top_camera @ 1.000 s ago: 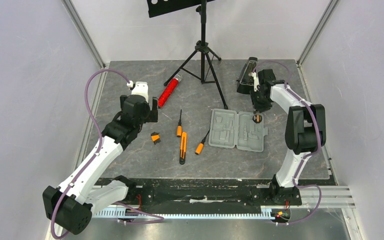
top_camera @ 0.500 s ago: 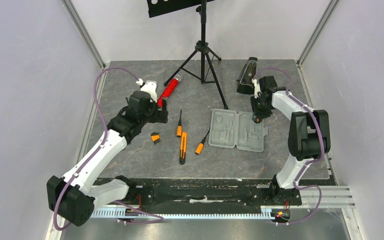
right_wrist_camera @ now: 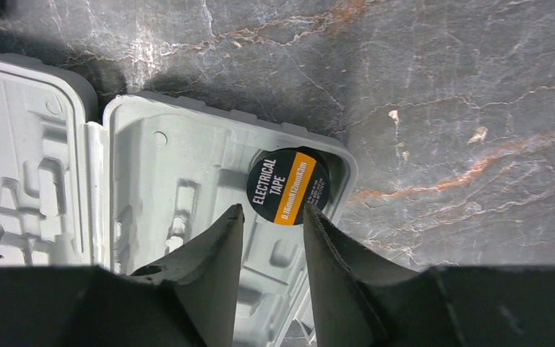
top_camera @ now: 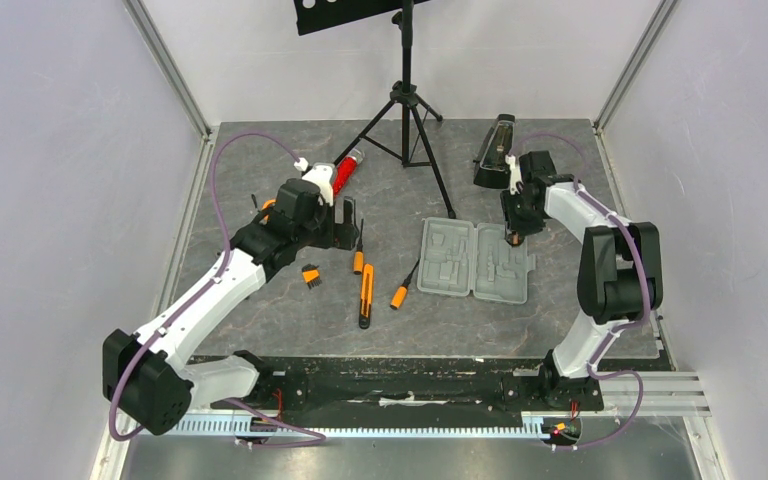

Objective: Pack the tool kit

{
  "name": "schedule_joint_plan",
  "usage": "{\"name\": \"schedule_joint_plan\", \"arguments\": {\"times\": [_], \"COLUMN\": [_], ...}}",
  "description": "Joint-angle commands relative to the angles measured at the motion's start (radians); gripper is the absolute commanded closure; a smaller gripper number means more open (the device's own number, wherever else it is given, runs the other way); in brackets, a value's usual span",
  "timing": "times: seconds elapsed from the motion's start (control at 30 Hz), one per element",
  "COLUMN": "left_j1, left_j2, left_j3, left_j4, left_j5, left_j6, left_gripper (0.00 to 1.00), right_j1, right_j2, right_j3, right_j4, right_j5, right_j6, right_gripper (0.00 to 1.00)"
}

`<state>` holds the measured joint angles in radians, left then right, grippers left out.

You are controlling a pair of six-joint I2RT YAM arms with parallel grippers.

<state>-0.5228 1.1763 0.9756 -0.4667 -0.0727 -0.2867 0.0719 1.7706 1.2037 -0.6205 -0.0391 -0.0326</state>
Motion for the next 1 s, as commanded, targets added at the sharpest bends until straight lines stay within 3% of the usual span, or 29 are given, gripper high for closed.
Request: {"name": "schedule_joint_plan", "arguments": {"times": [0.0,0.37,0.97], "left_j1": [-0.004,-0.005,-0.002], "left_j2": [0.008,-0.002,0.007], "left_j3": [0.066,0.062,0.051], "left_j4": [-0.001,-0.028,-0.018], "left_j5": [-0.013,-0.155,-0.194], "left_j6": [0.017,0.096,0.126], "left_gripper": [0.03,0.03,0.03], "right_j1": [-0.003,-0.003,-0.003], "right_j2": [-0.059,-0.012,0.031], "right_j3": [0.033,0.053,0.026], "right_j4": [0.027,0.025,0.012], "right_j5": [0.066,0.056,0.073], "right_j6": [0.008,0.002,-0.004], "right_gripper": [0.59,0.57,0.57]}}
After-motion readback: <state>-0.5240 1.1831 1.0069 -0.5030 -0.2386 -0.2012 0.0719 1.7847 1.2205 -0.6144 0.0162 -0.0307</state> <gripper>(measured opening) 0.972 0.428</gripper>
